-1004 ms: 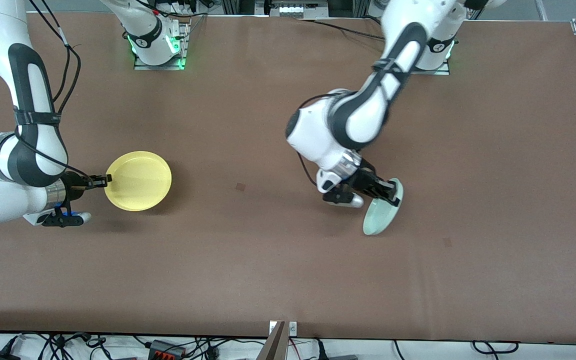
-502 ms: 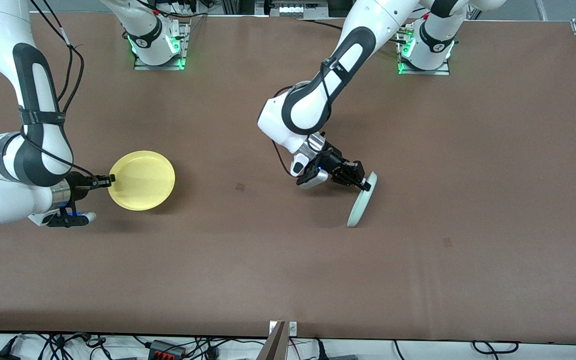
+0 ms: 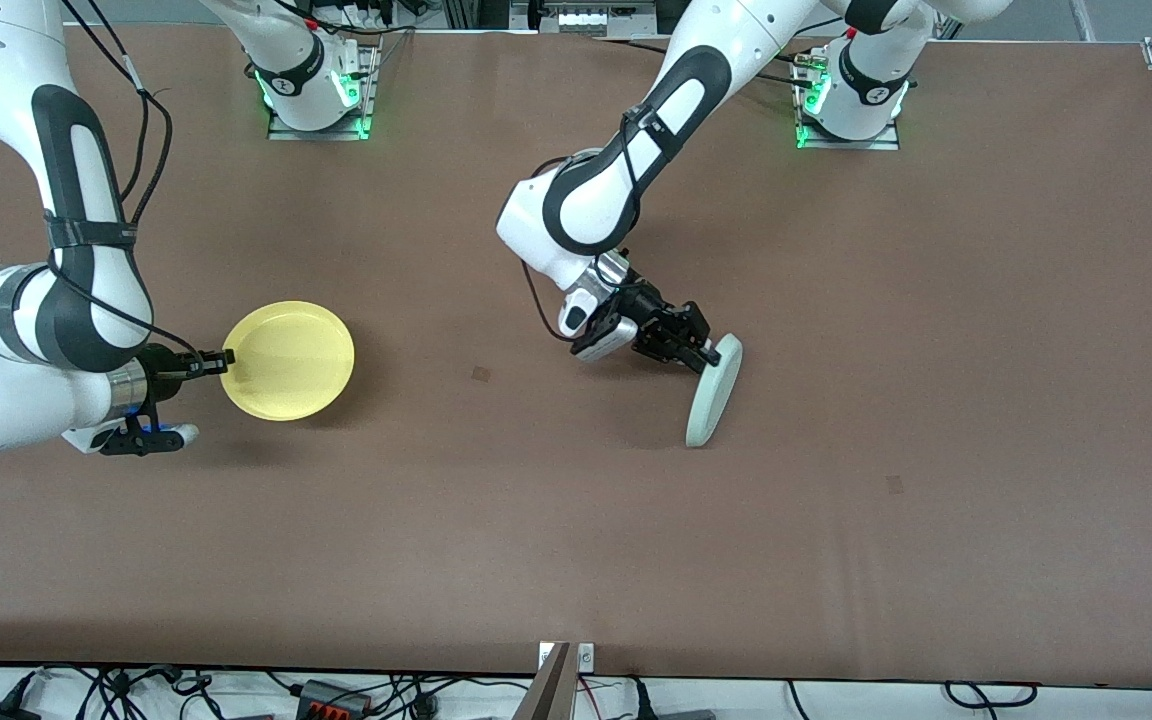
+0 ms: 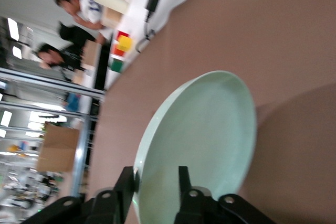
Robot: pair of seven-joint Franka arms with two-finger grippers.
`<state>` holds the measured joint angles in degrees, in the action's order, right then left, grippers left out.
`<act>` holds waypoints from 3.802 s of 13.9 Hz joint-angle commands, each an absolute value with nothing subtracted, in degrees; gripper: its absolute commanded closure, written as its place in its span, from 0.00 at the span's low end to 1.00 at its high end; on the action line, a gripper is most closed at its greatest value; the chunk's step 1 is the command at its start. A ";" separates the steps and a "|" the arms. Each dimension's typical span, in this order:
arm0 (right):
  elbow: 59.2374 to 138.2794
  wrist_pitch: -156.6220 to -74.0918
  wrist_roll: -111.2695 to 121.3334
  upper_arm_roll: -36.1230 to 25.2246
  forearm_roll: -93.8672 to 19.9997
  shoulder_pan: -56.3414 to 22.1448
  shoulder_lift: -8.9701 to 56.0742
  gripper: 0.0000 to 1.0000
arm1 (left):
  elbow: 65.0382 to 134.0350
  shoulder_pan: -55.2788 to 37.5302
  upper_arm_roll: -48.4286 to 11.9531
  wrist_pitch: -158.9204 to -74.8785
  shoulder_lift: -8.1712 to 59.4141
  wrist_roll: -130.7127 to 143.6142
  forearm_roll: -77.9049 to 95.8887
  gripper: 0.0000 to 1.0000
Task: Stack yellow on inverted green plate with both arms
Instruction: 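Lift and flip the green plate upside down with the left gripper, then set the inverted green plate down and open the left gripper, then carry the yellow plate onto the green plate while the left gripper withdraws, then release the yellow plate on the green plate and open the right gripper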
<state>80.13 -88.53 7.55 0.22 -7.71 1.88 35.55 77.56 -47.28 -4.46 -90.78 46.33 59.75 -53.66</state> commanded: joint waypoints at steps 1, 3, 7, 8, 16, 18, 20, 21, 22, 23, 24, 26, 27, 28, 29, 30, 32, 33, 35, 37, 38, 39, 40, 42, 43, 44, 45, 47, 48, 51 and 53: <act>79.63 -87.89 8.96 0.26 -7.82 2.20 35.24 1.00 | 67.97 -44.75 -5.27 -94.04 47.99 60.38 -40.21 0.00; 79.63 -87.89 8.88 0.26 -7.82 2.20 35.24 1.00 | 63.13 -43.33 -5.62 -95.09 47.64 61.60 -31.43 0.00; 79.63 -87.89 8.79 0.35 -8.00 1.94 35.16 1.00 | 61.44 -40.79 -5.54 -95.45 45.44 67.86 -20.92 0.00; 79.63 -87.89 8.62 0.35 -8.09 1.50 35.16 1.00 | 61.44 -40.17 -5.45 -95.45 44.83 67.42 -21.09 0.00; 75.42 -92.61 -5.76 0.53 -17.31 -15.00 37.43 1.00 | 66.88 -24.46 -5.71 -94.40 35.70 37.13 -19.96 0.00; 74.62 -97.62 -13.85 0.53 -17.67 -20.10 39.02 1.00 | 68.11 -19.62 -5.71 -94.39 32.80 29.91 -14.36 0.00; 74.18 -102.99 -21.06 0.62 -20.11 -24.94 41.12 1.00 | 70.91 -14.87 -5.71 -91.86 27.36 22.72 -9.51 0.00; 73.40 -104.66 -23.01 0.62 -22.56 -26.53 42.26 1.00 | 72.58 -13.55 -5.71 -90.98 24.98 19.20 -8.71 0.00; 72.26 -106.42 -24.59 0.62 -25.37 -27.06 43.75 1.00 | 75.03 -11.80 -5.71 -90.97 22.18 17.42 -8.01 0.00; 71.12 -107.48 -26.00 0.62 -28.36 -27.94 45.07 1.00 | 78.10 -10.21 -5.80 -91.05 19.36 16.79 -6.08 0.00; 70.06 -109.06 -28.02 0.62 -31.35 -29.34 46.22 1.00 | 82.49 -8.37 -5.71 -91.49 15.68 14.52 -3.72 0.00; 68.65 -113.53 -32.84 0.62 -33.22 -31.98 48.50 1.00 | 90.57 -6.34 -5.71 -93.76 9.17 8.99 -2.64 0.00; 68.03 -115.56 -35.57 0.62 -33.57 -33.65 49.73 1.00 | 94.70 -5.72 -5.71 -96.30 6.01 8.36 -2.64 0.00; 66.90 -117.58 -38.47 0.62 -34.01 -34.97 51.49 1.00 | 99.71 -5.45 -5.71 -98.33 2.50 7.04 -2.64 0.00; 65.58 -118.73 -41.72 1.05 -35.49 -35.59 53.24 1.00 | 104.11 -4.14 -5.71 -100.26 -0.06 3.64 -0.98 0.00; 64.35 -120.05 -45.14 1.40 -36.38 -36.47 54.74 1.00 | 106.06 -1.96 -5.63 -101.59 -0.96 -2.84 3.04 0.00; 64.25 -123.47 -48.94 1.49 -36.91 -38.05 56.07 1.00 | 104.95 -1.14 -5.45 -101.25 -0.88 -9.82 3.87 0.00; 64.16 -124.88 -49.91 2.02 -37.52 -38.14 56.51 1.00 | 103.20 -1.23 -5.45 -100.99 -0.27 -9.58 3.78 0.00; 64.16 -127.78 -50.27 2.64 -40.07 -38.32 57.21 1.00 | 99.16 -0.97 -4.75 -97.58 2.71 -8.79 4.21 0.00; 64.16 -129.19 -50.62 2.64 -40.34 -39.54 57.83 1.00 | 93.10 -0.79 -5.01 -96.16 5.69 -8.80 3.61 0.00; 64.25 -129.90 -50.71 2.64 -40.25 -39.90 58.09 1.00 | 92.21 -0.88 -5.18 -95.80 6.23 -7.92 3.08 0.00; 64.25 -130.08 -50.80 2.64 -40.17 -40.42 58.36 1.00 | 90.98 -0.44 -5.27 -96.15 6.41 -5.82 1.42 0.00; 64.34 -130.08 -50.89 2.55 -40.17 -40.78 58.53 1.00 | 89.05 -0.44 -4.93 -95.72 7.37 -5.10 0.97 0.00; 64.69 -130.08 -50.89 2.55 -39.82 -41.04 58.54 1.00 | 86.67 -0.35 -5.18 -93.27 8.18 -5.19 0.18 0.00; 64.77 -130.08 -50.89 2.55 -39.64 -41.48 58.54 1.00 | 86.57 -0.35 -5.53 -91.25 7.30 -4.92 -0.26 0.00; 64.86 -129.99 -50.71 2.46 -39.46 -41.40 58.54 1.00 | 87.09 -0.18 -5.45 -89.49 6.08 -4.75 -0.26 0.00; 64.95 -129.99 -50.71 2.46 -39.46 -41.40 58.54 1.00 | 87.80 -0.09 -5.10 -88.86 5.11 -4.49 -0.26 0.00; 65.13 -130.08 -50.45 2.29 -39.46 -41.31 58.54 1.00 | 89.29 0.79 -5.18 -89.29 4.22 -4.39 -0.26 0.00; 65.21 -129.99 -50.45 2.20 -39.38 -41.31 58.54 1.00 | 89.30 0.88 -5.36 -89.47 4.04 -4.22 -0.26 0.00; 65.21 -129.99 -50.80 2.11 -39.46 -41.22 58.62 0.24 | 90.78 2.19 -5.27 -90.96 3.34 -4.13 -0.26 0.00; 65.04 -129.55 -50.63 1.93 -39.29 -40.79 58.10 0.00 | 96.48 2.46 -5.45 -95.87 0.02 -1.95 -0.26 0.00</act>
<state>66.36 -129.83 -49.79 2.04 -39.31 -41.20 57.92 89.91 1.51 -4.64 -91.84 4.55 -4.25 0.89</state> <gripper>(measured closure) 0.727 0.000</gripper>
